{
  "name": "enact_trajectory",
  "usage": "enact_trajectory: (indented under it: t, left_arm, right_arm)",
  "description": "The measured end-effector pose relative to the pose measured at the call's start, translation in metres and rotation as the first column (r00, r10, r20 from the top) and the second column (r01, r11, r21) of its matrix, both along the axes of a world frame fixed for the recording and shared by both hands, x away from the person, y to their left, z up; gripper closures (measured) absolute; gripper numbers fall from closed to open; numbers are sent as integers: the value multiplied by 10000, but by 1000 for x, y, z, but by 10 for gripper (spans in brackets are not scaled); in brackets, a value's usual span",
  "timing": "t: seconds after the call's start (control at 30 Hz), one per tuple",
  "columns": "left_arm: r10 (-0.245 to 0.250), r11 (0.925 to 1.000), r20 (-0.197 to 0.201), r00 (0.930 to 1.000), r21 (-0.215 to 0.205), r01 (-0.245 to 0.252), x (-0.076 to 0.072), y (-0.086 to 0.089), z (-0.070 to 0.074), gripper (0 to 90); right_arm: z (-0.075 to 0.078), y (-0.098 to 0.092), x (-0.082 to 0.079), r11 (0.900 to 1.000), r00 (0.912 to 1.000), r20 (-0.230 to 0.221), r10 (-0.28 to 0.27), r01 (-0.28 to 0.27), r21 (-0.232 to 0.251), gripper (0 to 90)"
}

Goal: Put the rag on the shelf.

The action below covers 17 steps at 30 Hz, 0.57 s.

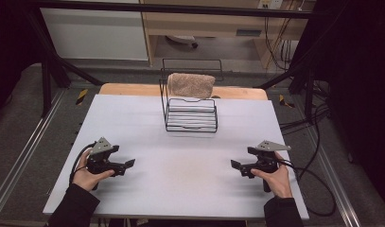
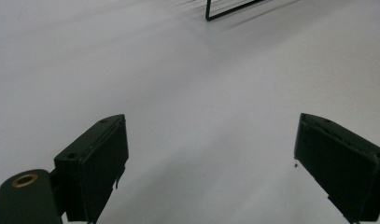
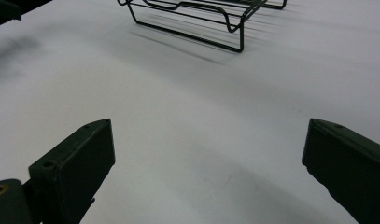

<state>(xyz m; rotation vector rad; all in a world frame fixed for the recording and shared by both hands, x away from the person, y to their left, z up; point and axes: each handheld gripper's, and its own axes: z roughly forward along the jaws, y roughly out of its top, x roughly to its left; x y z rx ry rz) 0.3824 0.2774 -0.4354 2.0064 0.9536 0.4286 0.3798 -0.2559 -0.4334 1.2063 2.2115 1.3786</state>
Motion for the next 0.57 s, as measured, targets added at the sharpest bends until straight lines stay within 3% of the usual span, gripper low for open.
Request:
enact_trajectory:
  t: [0.27, 0.57]
  left_arm:
    - [76, 9999, -31, 10000, 91, -75, -5, 9, -7, 98]
    - [77, 9999, -43, 10000, 92, -77, -8, 10, -9, 98]
  right_arm:
    - [-5, -16, -7, 9998, 9998, -117, -180, 181, 111, 26]
    - [-6, -16, -8, 10000, 9998, -175, -47, 46, -52, 22]
